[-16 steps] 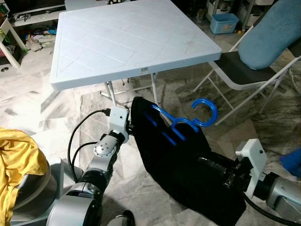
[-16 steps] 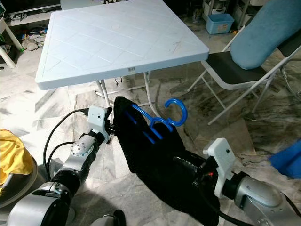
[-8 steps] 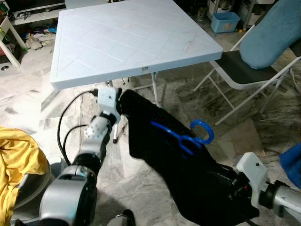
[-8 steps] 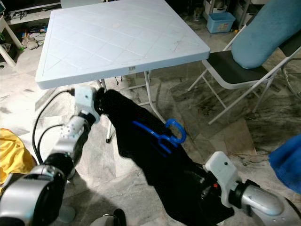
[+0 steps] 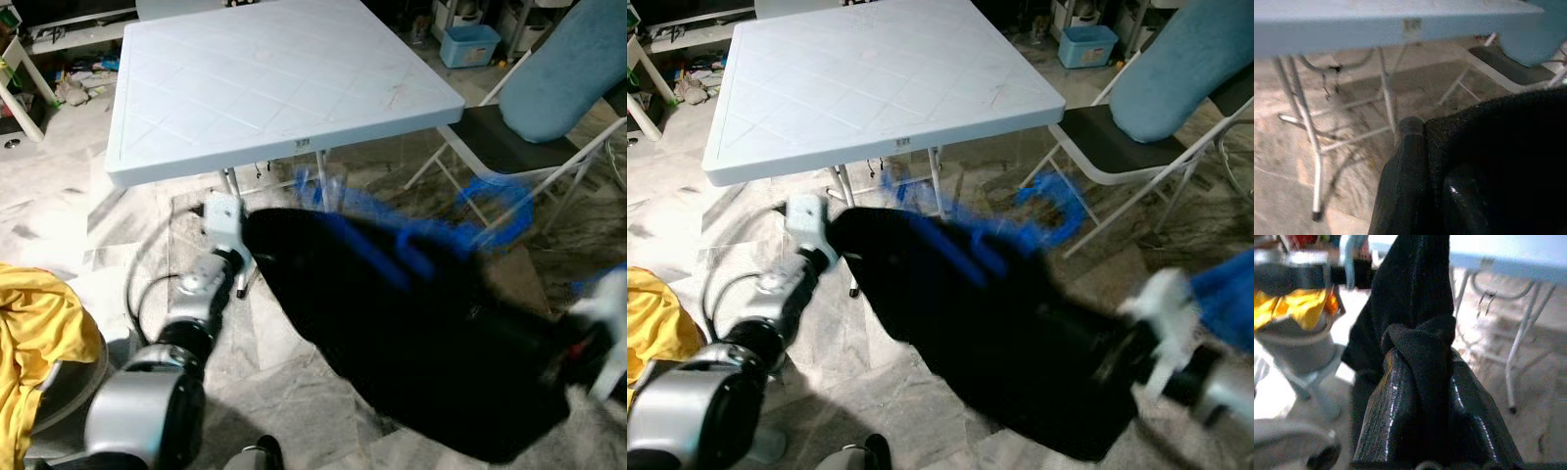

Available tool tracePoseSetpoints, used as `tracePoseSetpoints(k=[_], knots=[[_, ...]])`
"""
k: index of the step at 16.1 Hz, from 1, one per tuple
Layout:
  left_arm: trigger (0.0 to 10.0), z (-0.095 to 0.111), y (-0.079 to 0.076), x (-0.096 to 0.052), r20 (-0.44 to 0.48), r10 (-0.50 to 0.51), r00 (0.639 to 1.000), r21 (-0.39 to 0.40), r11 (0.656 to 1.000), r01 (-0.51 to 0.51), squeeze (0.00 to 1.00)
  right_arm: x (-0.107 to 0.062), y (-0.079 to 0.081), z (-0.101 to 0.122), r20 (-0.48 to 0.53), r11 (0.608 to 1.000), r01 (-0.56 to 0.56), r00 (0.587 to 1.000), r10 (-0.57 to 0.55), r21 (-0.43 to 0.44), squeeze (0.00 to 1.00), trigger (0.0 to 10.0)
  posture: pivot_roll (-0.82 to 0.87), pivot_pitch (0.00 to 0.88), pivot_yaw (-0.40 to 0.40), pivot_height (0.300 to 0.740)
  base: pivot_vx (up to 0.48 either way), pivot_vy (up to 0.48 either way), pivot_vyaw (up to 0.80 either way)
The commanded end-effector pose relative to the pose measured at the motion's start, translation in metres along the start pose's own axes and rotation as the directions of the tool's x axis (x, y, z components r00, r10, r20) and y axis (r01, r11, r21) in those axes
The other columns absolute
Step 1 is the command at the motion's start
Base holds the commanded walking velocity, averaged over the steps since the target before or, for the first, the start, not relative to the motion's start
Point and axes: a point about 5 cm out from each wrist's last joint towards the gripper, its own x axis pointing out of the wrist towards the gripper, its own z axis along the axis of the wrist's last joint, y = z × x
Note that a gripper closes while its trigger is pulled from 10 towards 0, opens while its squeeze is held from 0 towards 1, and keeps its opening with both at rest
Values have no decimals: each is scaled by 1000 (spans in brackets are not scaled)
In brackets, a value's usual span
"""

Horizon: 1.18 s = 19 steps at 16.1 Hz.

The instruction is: Hang hanger

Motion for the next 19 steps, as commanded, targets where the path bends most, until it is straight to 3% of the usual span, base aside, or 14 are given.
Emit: tracePoseSetpoints(k=[1, 2, 5, 6, 7, 9, 10, 11, 12, 13, 15, 17, 18, 19], knots=[[0, -13, 5, -6, -49, 16, 999, -28, 999, -17, 0, -2, -2, 10, 70, 1000, 18, 997, -18, 9, 0, 10000, -267, 144, 62, 740, 0, 0, 0], [0, -17, 0, -6, -64, -5, 998, -45, 999, 2, 0, 0, -2, 13, 100, 1000, 18, 995, -20, 24, 0, 10000, -267, 144, 62, 740, 0, 0, 0], [0, -47, -51, -9, -135, -225, 965, -131, 969, 208, 0, 39, 9, 22, 329, 983, 9, 942, -70, 184, 0, 10000, -251, 138, 49, 740, 0, 0, 0], [0, -50, -58, -10, -140, -261, 955, -133, 961, 244, 0, 47, 9, 23, 350, 979, 21, 932, -93, 205, 0, 10000, -251, 138, 49, 740, 0, 0, 0], [0, -60, -77, -15, -166, -368, 915, -105, 929, 355, 0, 66, 11, 21, 377, 970, 44, 916, -135, 240, 0, 10000, -239, 137, 50, 740, 0, 0, 0], [0, -73, -91, -23, -241, -469, 850, -14, 877, 480, 0, 83, 17, 14, 348, 966, 47, 927, -137, 256, 0, 10000, -227, 135, 50, 740, 0, 0, 0], [6627, -74, -90, -26, -246, -461, 852, 55, 871, 488, 0, 86, 23, 5, 294, 973, 45, 949, -112, 227, 0, 10000, -222, 136, 54, 740, 0, 0, 0], [10000, -72, -82, -25, -237, -415, 878, 77, 893, 443, 0, 84, 23, -1, 250, 977, 66, 961, -116, 201, 0, 10000, -221, 138, 54, 740, 0, 0, 0], [10000, -70, -74, -24, -230, -371, 899, 109, 909, 403, 812, 82, 20, -4, 223, 980, 88, 966, -128, 179, 0, 10000, -221, 138, 54, 740, 0, 0, 0], [10000, -68, -69, -24, -217, -351, 911, 145, 911, 385, 1000, 81, 18, -6, 195, 983, 111, 971, -139, 148, 0, 10000, -222, 140, 56, 740, 0, 0, 0], [10000, -61, -58, -25, -174, -334, 926, 232, 900, 368, 1000, 74, 3, -22, 69, 977, 212, 975, -209, -35, 0, 10000, -225, 144, 57, 740, 0, 0, 0], [10000, -60, -56, -29, -172, -388, 905, 272, 865, 422, 1000, 62, -14, -33, 2, 952, 278, 960, -280, -132, 0, 10000, -226, 155, 61, 740, 0, 0, 0], [10000, -61, -57, -35, -180, -461, 869, 278, 823, 495, 1000, 52, -31, -42, -53, 899, 347, 926, -373, -266, 0, 10000, -226, 163, 65, 740, 0, 0, 0], [10000, -62, -58, -38, -182, -496, 849, 284, 800, 529, 1000, 50, -39, -45, -68, 879, 373, 910, -409, -298, 0, 10000, -225, 163, 66, 740, 0, 0, 0]])
